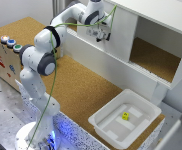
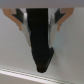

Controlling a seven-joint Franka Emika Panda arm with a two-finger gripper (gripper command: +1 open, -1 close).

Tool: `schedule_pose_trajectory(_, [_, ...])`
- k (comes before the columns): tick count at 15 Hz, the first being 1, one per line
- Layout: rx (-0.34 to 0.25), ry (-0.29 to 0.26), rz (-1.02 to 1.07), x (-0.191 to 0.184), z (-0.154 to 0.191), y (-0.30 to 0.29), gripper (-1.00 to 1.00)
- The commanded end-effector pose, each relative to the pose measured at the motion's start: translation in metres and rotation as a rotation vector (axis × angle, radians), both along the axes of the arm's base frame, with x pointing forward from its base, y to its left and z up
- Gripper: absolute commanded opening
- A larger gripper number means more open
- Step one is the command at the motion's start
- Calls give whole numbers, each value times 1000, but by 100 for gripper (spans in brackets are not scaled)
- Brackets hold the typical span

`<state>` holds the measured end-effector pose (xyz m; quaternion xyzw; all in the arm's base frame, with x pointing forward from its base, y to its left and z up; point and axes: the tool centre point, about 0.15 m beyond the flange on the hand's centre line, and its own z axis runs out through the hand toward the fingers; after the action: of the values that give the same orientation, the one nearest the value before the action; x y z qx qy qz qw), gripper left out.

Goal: Slide the door to the left

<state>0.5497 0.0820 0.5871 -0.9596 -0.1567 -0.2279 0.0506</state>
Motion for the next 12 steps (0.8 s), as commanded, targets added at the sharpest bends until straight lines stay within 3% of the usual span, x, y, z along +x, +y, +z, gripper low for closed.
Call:
schedule_pose_trajectory(1, [-21,-89,-81,-14,5,77,-100])
schedule_pose_trajectory(2, [-25,-96,-99,-13,8,86,-100])
schedule_pose_trajectory(3, [-33,-106,-126,-12,10,90,100])
schedule_pose_trajectory(9, [-87,-216,-265,-31,13,93,100])
schedule_pose_trajectory(12, [-89,-208,-293,-44,13,91,100])
